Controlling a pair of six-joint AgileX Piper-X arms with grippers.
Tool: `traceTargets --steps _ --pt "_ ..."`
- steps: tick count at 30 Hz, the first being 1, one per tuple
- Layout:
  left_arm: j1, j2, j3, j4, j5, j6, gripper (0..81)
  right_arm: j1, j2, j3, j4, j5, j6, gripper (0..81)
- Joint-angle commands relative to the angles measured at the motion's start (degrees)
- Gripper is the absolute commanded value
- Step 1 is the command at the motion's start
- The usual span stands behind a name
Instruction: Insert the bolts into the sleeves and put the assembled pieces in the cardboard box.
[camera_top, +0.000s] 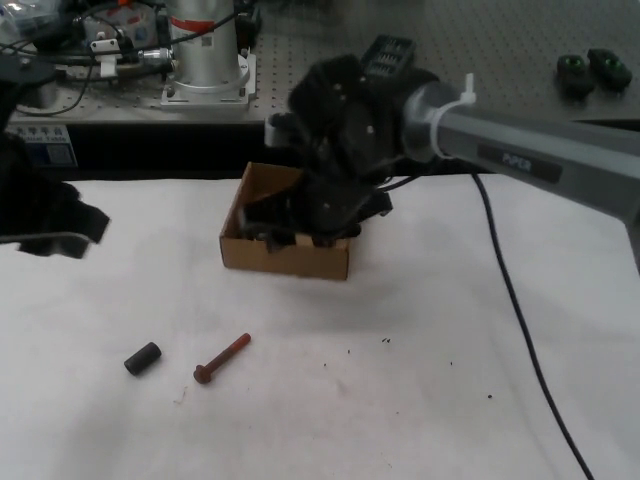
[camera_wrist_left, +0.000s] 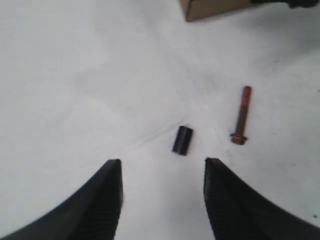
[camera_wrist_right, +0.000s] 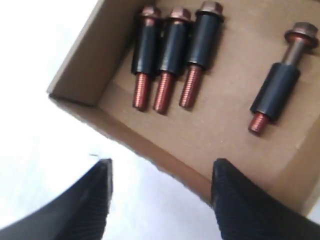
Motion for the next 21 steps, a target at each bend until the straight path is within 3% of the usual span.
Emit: traceTargets --steps 1,4,9,12,21 --pt "0.1 -5.7 -0.5 1.7 -9.1 0.2 36.8 2.9 -1.8 -0.5 6.9 6.3 8.6 43.1" --pt "0.1 -9.8 -0.5 2.0 -9.3 0.2 36.8 4.9 -1.8 -0.5 10.4 6.4 12.3 43.1" --pt "0.1 -15.5 -0.5 2.1 -8.4 0.2 36.8 7.4 -3.0 -0.5 9.4 11.1 10.1 43.1" --pt "0.1 -17.6 -0.5 2.9 -6.5 0.1 36.8 7.4 -3.9 -0.5 8.1 14.2 6.5 43.1" --pt "0.1 -18.7 -0.5 2.2 -4.0 -0.2 36.8 3.8 -5.5 -0.5 10.8 13.7 2.8 43.1"
